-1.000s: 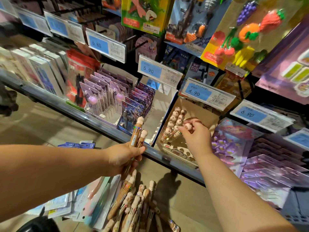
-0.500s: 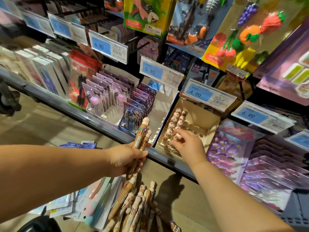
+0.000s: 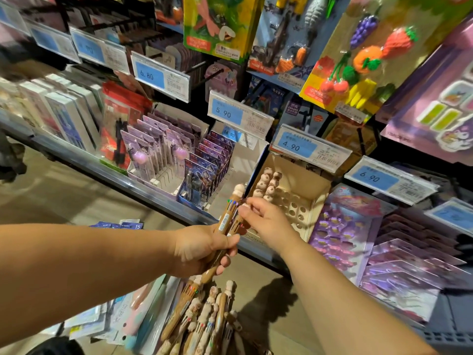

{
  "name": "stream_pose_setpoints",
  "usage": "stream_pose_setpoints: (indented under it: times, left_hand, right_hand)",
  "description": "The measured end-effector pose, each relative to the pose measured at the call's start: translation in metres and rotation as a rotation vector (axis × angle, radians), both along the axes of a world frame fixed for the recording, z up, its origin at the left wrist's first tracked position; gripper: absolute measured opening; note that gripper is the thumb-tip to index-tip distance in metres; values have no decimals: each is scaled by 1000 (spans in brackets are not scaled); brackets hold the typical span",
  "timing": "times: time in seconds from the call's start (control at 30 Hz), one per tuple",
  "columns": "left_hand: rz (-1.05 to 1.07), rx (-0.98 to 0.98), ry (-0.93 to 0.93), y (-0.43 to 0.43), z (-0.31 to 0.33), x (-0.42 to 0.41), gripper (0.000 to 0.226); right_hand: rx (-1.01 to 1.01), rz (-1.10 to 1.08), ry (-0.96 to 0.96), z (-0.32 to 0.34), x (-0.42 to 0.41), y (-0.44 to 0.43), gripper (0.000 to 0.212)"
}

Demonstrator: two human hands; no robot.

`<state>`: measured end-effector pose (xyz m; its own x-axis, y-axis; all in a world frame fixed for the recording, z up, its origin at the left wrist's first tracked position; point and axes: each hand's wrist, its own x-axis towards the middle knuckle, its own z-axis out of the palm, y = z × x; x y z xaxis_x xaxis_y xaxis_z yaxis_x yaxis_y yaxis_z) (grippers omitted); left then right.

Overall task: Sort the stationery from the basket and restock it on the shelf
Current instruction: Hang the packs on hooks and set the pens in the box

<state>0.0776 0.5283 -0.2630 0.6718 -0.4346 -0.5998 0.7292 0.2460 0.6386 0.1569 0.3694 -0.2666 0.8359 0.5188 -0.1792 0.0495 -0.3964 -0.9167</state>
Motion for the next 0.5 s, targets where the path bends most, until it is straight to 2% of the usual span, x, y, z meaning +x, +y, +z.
stream_pose_setpoints:
  times: [0.1,0.2,0.37,0.5]
  left_hand:
    - [43,59,-26,-6,9,6,22]
    - [33,240,-127,-12,18,18,19]
    - [30,419,-216,-30,34,44,25]
    - [168,399,-256,-60,25,49,31]
  right_hand:
    - [-8,-62,56,3,7,-12,10]
    - [20,-123,118,4,19,-23,9]
    - [64,-219,93,18,39,-40,16]
    - [77,-301,116,24,52,-58,15]
